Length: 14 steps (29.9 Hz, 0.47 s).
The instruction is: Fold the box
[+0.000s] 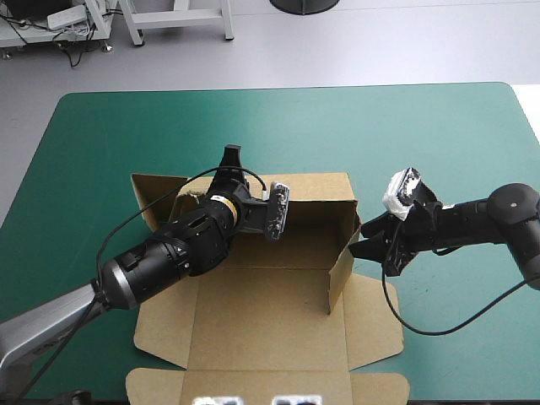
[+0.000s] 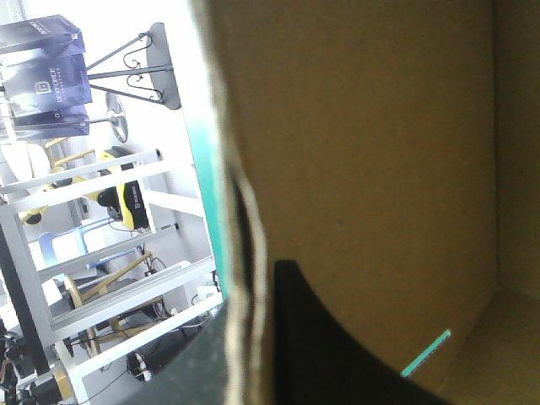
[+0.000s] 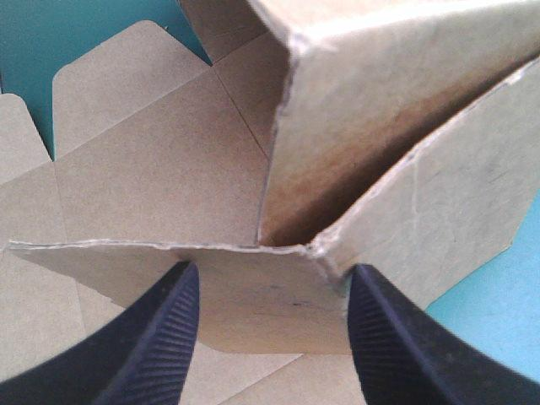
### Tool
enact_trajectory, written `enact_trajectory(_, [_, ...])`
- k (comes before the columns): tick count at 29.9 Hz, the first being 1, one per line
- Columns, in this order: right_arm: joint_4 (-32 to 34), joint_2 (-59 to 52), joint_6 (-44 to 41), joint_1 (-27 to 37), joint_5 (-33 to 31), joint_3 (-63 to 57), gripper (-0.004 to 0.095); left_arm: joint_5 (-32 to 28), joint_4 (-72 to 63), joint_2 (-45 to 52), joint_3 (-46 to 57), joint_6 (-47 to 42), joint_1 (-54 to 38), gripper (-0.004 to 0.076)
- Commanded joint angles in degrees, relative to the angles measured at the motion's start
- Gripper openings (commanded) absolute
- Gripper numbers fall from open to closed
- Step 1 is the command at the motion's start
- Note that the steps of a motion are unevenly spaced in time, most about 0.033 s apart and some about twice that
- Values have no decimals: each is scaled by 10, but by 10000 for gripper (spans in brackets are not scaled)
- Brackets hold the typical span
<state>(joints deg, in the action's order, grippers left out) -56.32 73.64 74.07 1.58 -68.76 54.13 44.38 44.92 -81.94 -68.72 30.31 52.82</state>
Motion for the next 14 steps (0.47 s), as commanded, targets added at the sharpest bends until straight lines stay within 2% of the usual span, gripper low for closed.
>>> enact_trajectory(1, [-29, -20, -3, -8, -23, 8, 504, 8, -40, 16, -11, 19, 2, -10])
enact_trajectory(5, [-27, -21, -10, -14, -27, 6, 504, 21, -118, 16, -11, 95, 2, -10])
enact_trajectory(14, [-31, -21, -20, -18, -32, 6, 505, 41, -212, 16, -11, 154, 2, -10])
